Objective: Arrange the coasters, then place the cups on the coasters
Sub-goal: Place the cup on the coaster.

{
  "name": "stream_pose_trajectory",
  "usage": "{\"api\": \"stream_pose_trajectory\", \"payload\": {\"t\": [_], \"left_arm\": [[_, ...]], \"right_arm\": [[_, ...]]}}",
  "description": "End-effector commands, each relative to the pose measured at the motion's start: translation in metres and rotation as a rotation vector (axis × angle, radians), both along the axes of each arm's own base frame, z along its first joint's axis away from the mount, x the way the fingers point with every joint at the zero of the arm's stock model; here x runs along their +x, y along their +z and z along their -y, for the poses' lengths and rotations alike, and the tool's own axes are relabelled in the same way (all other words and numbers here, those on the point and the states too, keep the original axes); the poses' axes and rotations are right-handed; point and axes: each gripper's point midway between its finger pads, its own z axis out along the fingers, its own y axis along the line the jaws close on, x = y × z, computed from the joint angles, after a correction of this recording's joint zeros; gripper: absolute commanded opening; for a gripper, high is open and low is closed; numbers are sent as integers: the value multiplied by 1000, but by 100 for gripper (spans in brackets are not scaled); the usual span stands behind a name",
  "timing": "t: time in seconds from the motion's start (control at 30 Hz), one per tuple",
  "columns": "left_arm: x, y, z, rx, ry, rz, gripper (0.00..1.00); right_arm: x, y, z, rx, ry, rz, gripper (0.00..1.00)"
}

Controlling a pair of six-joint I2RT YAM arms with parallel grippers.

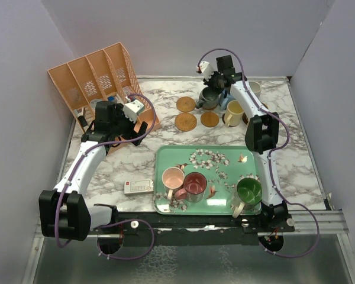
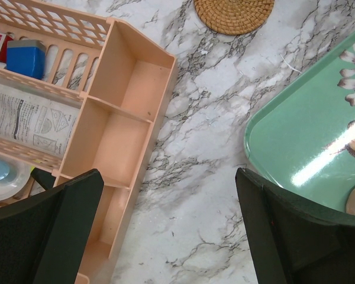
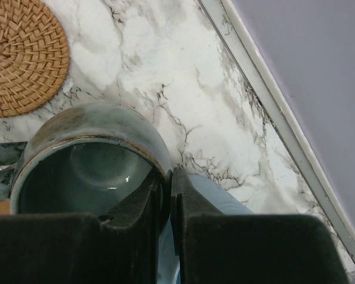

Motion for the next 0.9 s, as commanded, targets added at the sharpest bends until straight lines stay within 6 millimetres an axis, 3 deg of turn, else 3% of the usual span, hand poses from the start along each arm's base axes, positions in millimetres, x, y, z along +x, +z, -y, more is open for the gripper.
{"api": "stream_pose_trajectory", "payload": {"t": [0.0,0.43,0.87], "left_arm": [[1,3,4,-21,-25,16,99],[0,2,4,-20,-25,12,99],[0,3,4,-22,-26,15,99]], "right_arm": [[20,38,-7,43,17,126,1],[18,33,-5,25,21,112,1],[13,69,-9,80,21,150,1]]}}
